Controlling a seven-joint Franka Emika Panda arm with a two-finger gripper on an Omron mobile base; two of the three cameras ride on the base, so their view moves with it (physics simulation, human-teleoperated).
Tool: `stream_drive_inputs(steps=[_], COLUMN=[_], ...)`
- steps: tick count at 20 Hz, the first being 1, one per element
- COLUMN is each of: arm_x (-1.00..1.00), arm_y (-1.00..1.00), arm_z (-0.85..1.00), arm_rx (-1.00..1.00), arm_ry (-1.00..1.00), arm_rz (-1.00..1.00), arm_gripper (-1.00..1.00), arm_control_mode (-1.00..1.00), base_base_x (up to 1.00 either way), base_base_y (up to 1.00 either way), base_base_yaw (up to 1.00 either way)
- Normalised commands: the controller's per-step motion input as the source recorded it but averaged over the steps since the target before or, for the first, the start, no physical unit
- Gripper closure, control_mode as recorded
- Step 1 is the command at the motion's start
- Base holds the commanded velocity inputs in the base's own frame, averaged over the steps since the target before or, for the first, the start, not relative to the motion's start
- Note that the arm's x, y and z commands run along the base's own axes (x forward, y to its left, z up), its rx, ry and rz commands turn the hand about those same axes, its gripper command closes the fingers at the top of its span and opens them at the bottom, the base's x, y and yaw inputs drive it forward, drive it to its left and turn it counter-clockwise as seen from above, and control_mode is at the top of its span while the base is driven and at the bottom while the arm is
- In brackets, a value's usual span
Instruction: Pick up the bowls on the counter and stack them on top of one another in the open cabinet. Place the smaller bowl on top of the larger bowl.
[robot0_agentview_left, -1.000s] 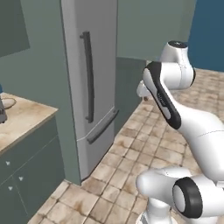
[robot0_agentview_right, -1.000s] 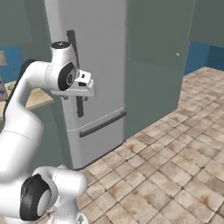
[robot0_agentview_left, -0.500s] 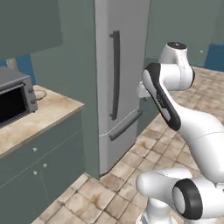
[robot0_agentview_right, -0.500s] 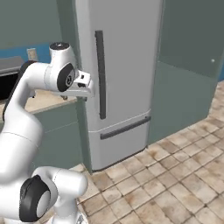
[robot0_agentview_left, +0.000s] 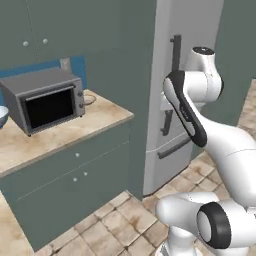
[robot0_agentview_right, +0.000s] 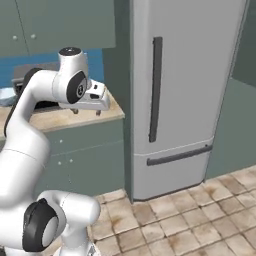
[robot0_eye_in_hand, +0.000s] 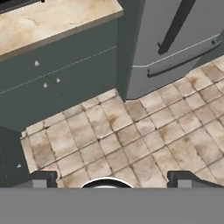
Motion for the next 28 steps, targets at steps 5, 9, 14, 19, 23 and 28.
stream_drive_inputs(steps=[5, 9, 14, 19, 23, 28], arm_x=[0.0, 0.0, 0.0, 0.0, 0.0, 0.0], arm_y=[0.0, 0.0, 0.0, 0.0, 0.0, 0.0], arm_z=[0.0, 0.0, 0.0, 0.0, 0.0, 0.0], arm_rx=[0.0, 0.0, 0.0, 0.0, 0.0, 0.0], arm_ry=[0.0, 0.0, 0.0, 0.0, 0.0, 0.0], arm_rz=[0.0, 0.0, 0.0, 0.0, 0.0, 0.0], arm_gripper=[-1.0, -1.0, -1.0, -1.0, -1.0, -1.0], arm_control_mode=[1.0, 1.0, 1.0, 1.0, 1.0, 1.0], base_base_x=[-0.4, -0.17, 0.53, 0.62, 0.4, 0.56], base_base_y=[0.44, 0.34, 0.0, -0.29, -0.36, -0.39], base_base_yaw=[0.47, 0.48, 0.39, 0.22, 0.09, 0.05])
